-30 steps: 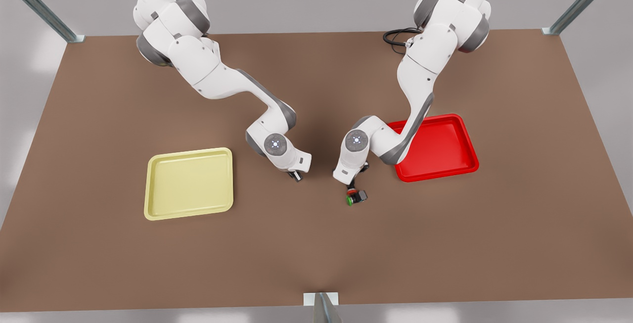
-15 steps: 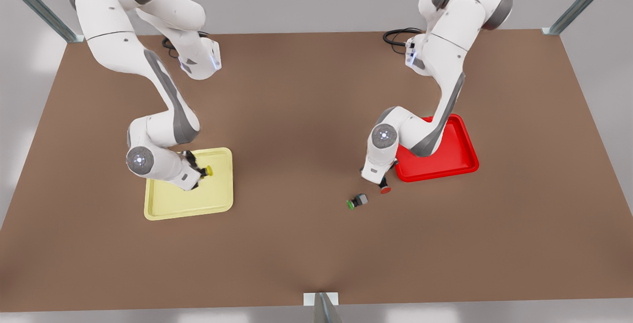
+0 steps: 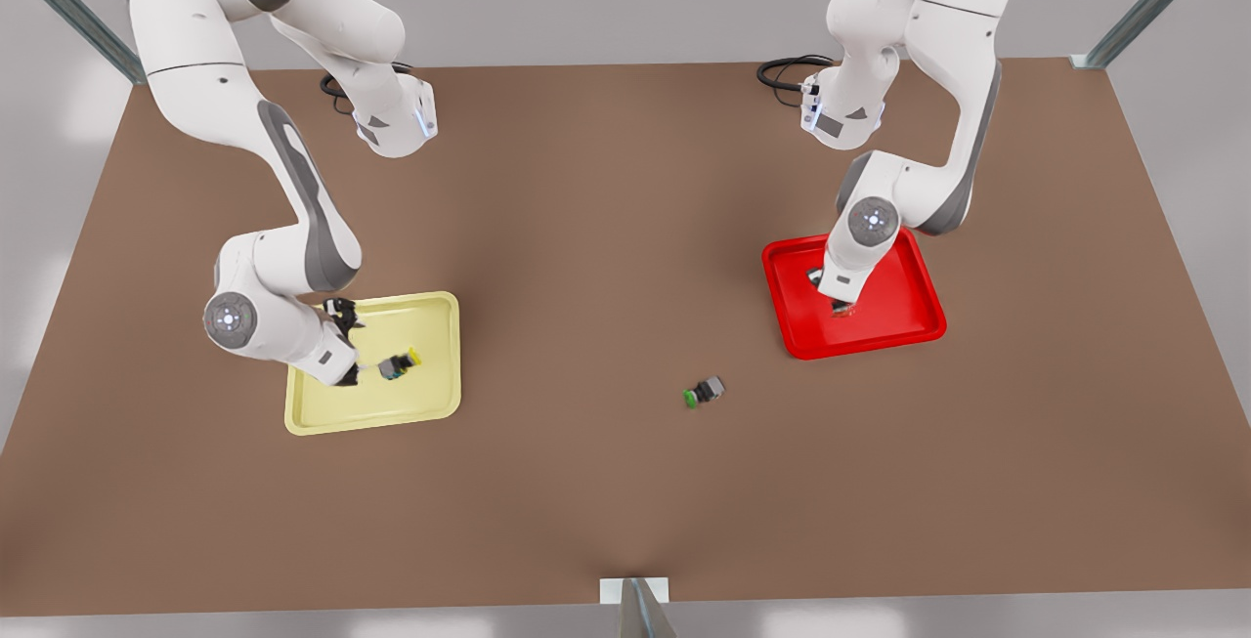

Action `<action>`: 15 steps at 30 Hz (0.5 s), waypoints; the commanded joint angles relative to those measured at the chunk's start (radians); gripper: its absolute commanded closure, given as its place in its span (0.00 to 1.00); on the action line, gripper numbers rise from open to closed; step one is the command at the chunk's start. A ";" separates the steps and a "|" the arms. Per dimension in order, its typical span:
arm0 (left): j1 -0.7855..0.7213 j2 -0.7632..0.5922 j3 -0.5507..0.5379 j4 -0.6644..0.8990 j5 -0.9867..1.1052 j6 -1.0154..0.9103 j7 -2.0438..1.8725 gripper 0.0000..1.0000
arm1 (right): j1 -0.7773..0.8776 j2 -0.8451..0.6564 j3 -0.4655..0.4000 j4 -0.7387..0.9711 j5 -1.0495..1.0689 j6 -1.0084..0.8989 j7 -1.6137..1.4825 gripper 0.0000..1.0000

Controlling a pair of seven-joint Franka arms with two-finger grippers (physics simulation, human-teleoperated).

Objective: Place the switches on the corresponding trays according to their colors

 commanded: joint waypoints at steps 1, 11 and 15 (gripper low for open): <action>-0.001 -0.003 0.000 0.002 -0.030 -0.013 0.000 0.00 | 0.002 -0.032 -0.001 0.002 0.020 -0.018 0.009 0.00; -0.001 -0.137 0.058 0.802 -0.144 -0.741 0.686 0.00 | 0.514 -0.643 -0.553 0.100 0.026 -0.479 1.636 0.00; -0.012 -0.109 0.120 0.787 -0.162 -0.733 0.769 0.00 | 0.522 -0.638 -0.551 0.104 0.024 -0.479 1.632 0.00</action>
